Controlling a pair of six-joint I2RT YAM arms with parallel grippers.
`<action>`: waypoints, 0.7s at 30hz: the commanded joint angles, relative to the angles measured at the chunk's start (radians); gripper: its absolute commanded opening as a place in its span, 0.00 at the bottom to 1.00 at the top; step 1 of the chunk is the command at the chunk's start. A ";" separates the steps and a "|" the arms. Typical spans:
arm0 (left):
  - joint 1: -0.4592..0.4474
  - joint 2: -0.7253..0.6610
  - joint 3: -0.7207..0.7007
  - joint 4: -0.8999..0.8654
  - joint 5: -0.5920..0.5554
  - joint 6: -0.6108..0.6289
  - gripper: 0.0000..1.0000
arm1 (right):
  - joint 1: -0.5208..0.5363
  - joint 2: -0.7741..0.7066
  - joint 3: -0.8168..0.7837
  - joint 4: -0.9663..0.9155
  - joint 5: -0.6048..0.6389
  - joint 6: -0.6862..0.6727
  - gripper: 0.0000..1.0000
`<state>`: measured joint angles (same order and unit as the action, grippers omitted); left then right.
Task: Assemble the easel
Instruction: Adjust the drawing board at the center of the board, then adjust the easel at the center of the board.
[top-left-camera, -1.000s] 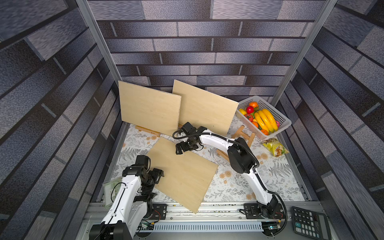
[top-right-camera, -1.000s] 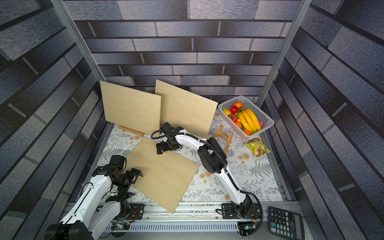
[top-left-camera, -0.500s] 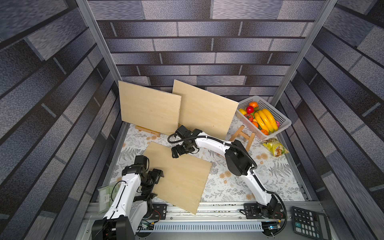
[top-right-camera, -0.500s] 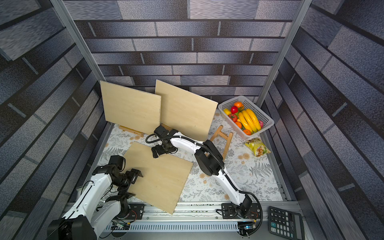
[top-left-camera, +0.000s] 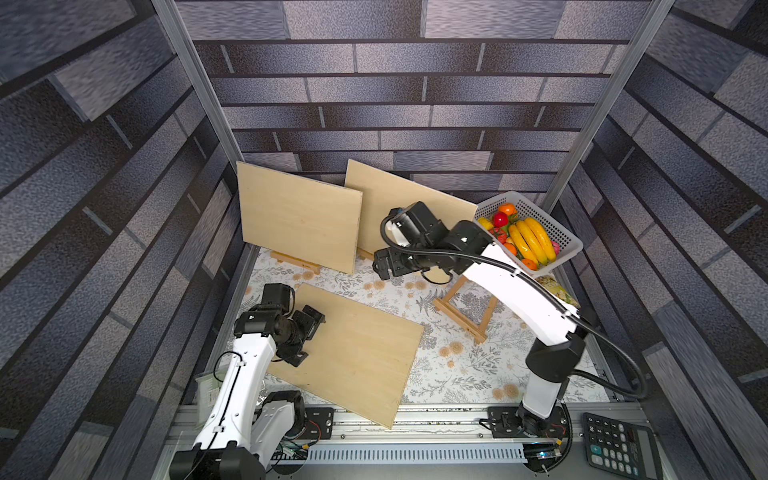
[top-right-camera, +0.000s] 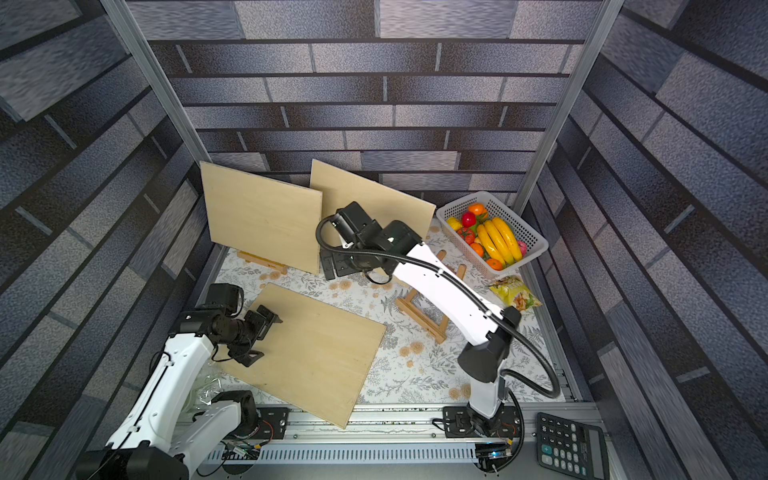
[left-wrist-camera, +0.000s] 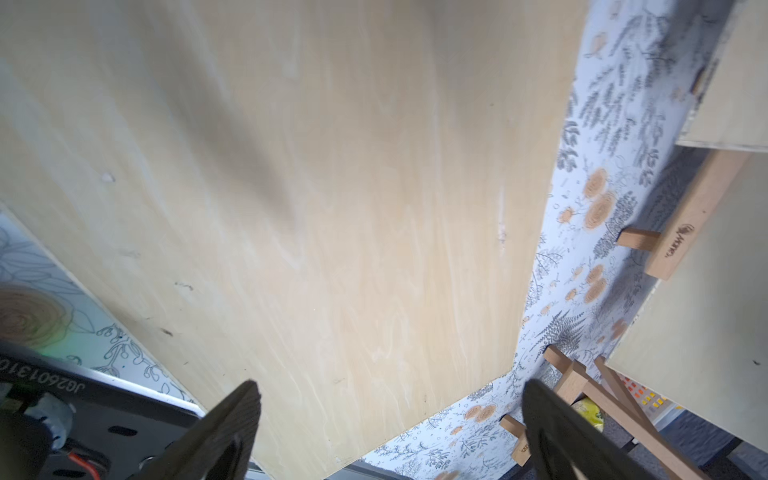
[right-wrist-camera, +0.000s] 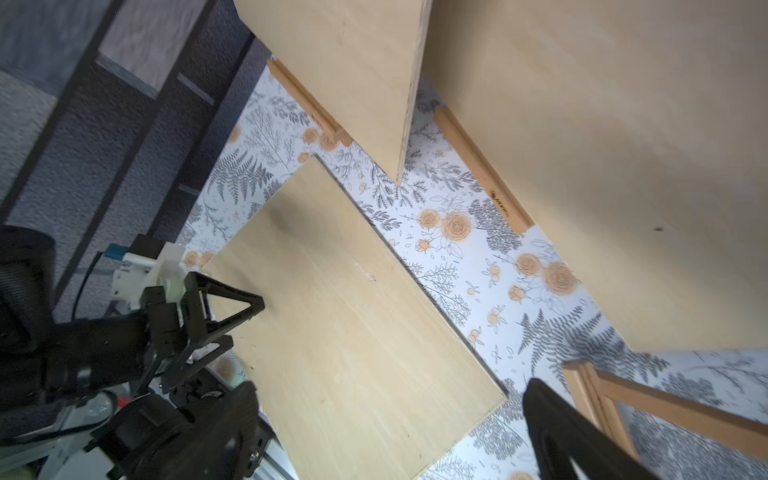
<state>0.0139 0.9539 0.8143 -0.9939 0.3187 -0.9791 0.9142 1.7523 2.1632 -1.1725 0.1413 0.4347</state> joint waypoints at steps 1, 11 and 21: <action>-0.093 0.049 0.095 -0.024 -0.093 0.071 1.00 | -0.022 -0.090 0.004 -0.308 0.173 0.100 1.00; -0.358 0.263 0.290 0.144 -0.111 0.076 1.00 | -0.243 -0.529 -0.396 -0.407 0.227 0.227 1.00; -0.380 0.308 0.336 0.177 -0.060 0.113 1.00 | -0.641 -0.567 -0.680 -0.042 -0.065 -0.051 0.92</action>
<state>-0.3706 1.2751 1.1229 -0.8192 0.2398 -0.9035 0.3275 1.1465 1.5211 -1.3762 0.1989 0.4908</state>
